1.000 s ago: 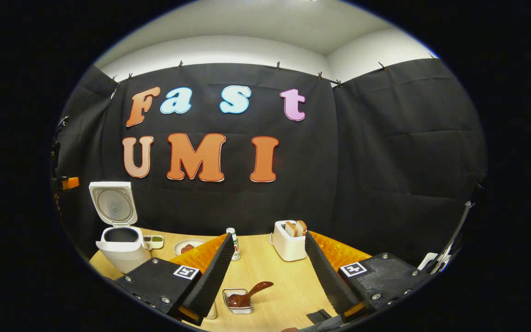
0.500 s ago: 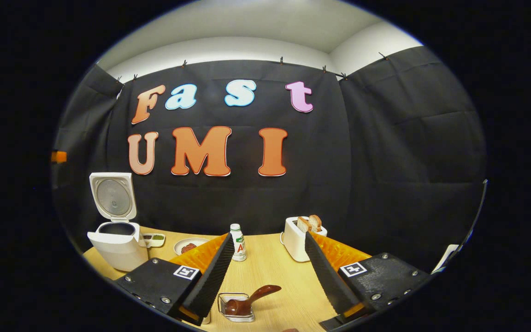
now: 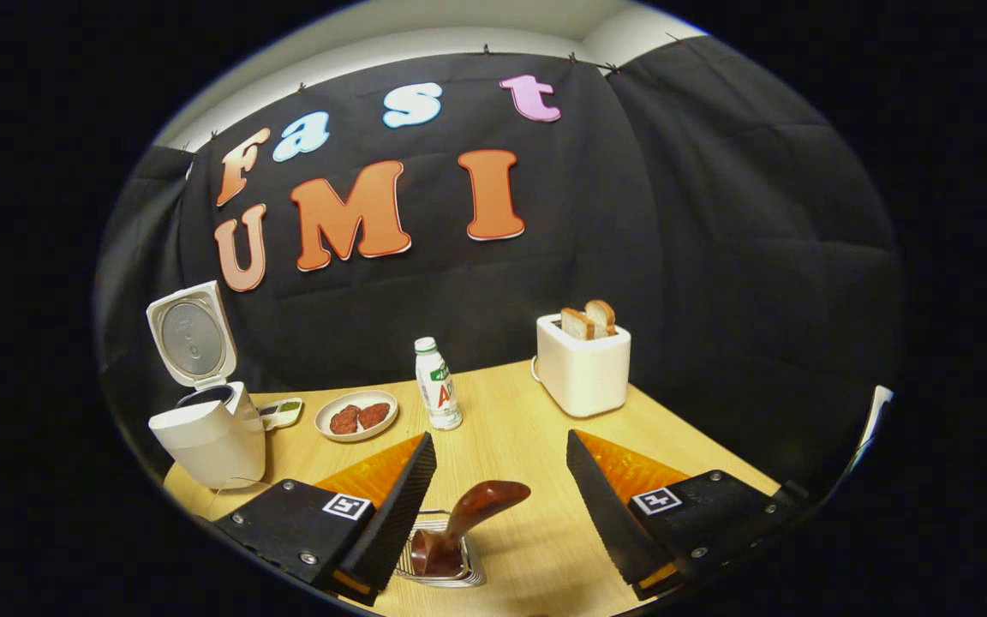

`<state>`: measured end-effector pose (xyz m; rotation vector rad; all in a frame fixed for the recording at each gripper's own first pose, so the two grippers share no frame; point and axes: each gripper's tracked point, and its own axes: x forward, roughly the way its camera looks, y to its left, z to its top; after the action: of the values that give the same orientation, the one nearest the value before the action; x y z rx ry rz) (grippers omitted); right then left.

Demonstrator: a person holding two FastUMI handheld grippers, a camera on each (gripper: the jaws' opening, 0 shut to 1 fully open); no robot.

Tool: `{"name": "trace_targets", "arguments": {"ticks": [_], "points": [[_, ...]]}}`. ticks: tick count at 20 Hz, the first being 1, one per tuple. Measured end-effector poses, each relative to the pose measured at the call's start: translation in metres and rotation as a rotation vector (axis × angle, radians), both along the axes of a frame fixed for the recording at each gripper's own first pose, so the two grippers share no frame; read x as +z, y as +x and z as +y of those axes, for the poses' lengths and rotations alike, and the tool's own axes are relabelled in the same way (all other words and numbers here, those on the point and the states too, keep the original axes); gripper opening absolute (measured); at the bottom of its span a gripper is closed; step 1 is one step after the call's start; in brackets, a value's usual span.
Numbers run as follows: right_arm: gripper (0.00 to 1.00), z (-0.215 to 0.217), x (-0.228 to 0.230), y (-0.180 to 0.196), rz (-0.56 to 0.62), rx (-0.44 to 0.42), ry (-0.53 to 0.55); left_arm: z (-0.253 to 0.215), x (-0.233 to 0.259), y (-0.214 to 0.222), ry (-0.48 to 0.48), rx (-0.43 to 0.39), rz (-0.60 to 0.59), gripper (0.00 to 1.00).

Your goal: Close the left gripper, press the button to open the rice cooker; take a wooden spoon from the chopstick holder with the right hand, scoop a spoonful of rice and pour it into the rice cooker, then put the wooden spoon back into the chopstick holder.

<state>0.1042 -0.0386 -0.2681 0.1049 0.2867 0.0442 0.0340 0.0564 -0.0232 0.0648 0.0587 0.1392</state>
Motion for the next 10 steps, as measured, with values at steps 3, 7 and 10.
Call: {"name": "trace_targets", "arguments": {"ticks": [3, 7, 10], "points": [[0.95, 0.007, -0.022, 0.002, 0.068, 0.005, 0.087, 0.003, -0.005, -0.004, 0.016, 0.021, 0.012, 1.00], [0.78, 0.015, -0.037, 0.004, 0.121, 0.002, 0.174, 0.005, -0.011, -0.008, 0.032, 0.036, 0.028, 1.00], [0.57, 0.019, -0.048, 0.006, 0.172, 0.007, 0.225, 0.009, -0.014, -0.009, 0.031, 0.050, 0.036, 1.00]]}}
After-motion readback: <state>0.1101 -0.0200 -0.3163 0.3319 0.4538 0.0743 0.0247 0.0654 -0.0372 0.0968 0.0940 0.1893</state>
